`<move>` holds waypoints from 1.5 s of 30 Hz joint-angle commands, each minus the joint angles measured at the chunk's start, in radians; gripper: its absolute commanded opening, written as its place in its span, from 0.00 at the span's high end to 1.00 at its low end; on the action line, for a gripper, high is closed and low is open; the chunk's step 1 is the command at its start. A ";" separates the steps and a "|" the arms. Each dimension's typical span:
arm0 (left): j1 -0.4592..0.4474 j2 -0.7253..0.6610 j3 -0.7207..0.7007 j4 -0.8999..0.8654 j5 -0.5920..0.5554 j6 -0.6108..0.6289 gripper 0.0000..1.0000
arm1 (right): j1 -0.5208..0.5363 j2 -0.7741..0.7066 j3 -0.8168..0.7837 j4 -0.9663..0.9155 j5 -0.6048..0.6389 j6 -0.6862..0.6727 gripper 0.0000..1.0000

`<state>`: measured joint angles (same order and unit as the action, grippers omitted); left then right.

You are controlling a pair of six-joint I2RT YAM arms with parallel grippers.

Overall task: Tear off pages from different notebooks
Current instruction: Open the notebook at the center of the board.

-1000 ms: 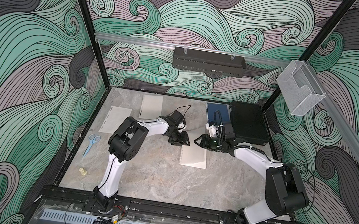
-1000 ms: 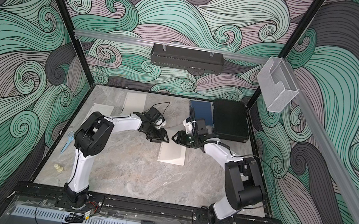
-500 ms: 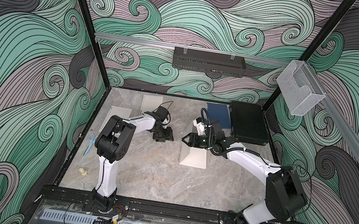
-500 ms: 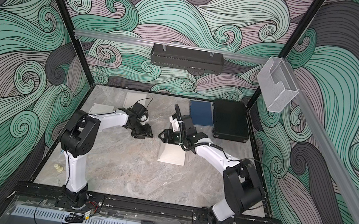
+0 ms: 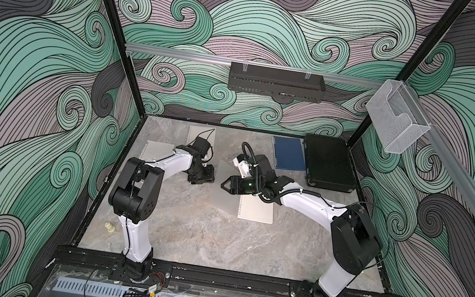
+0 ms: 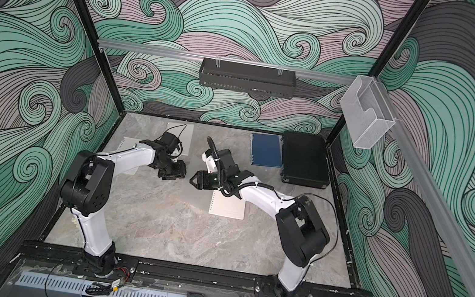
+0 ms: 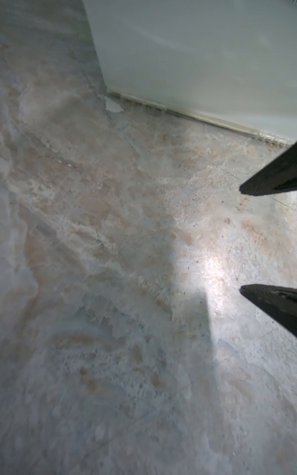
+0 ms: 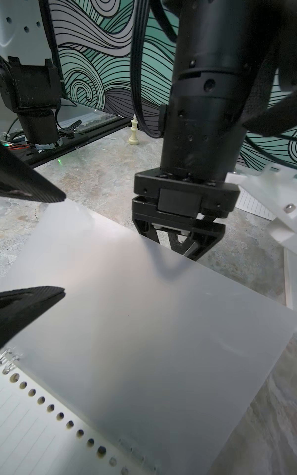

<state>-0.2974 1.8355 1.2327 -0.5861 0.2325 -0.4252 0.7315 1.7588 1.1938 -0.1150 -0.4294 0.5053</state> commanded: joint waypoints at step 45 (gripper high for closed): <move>0.007 -0.128 0.015 -0.090 -0.216 0.041 0.40 | -0.194 -0.041 -0.109 -0.127 0.211 -0.107 0.46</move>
<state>-0.2947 1.7290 1.2263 -0.6476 0.0280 -0.3988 0.5476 1.7515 1.0901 -0.1761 -0.3008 0.4358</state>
